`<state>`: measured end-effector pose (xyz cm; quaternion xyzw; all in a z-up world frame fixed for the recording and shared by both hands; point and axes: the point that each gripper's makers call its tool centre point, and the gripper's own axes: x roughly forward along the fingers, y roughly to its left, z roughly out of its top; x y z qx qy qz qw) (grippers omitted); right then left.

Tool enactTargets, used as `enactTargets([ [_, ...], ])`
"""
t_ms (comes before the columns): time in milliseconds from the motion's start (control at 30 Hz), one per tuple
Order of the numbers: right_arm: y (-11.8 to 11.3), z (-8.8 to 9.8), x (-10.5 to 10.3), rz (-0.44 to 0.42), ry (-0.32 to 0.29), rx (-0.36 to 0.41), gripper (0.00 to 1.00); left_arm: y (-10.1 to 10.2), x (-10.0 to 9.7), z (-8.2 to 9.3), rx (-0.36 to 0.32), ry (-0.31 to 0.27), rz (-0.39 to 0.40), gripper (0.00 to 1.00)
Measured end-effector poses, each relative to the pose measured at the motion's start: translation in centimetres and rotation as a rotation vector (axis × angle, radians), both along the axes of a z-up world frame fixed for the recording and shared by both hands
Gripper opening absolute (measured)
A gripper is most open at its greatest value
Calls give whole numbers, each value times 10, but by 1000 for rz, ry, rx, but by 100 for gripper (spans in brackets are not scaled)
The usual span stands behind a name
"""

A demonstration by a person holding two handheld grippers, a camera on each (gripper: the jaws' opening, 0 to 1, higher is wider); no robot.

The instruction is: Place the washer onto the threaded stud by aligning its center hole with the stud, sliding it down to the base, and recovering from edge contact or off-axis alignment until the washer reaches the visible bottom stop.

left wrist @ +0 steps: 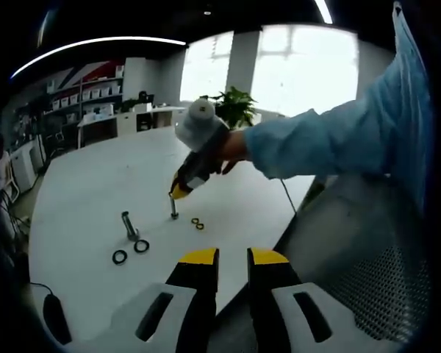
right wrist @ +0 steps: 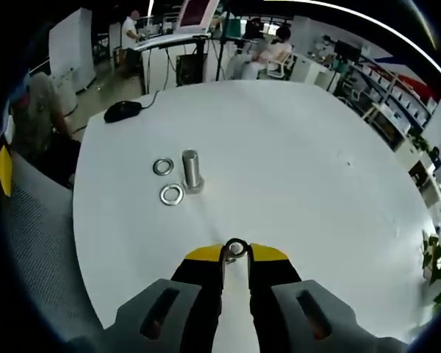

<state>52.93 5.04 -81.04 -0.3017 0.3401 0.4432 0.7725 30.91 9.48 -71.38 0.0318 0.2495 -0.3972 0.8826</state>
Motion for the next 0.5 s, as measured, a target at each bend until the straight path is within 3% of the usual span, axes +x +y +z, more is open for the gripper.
enactTargets([
  [500, 2, -6, 0, -1, 37, -13, 14, -1, -1, 0, -1, 1, -12, 13],
])
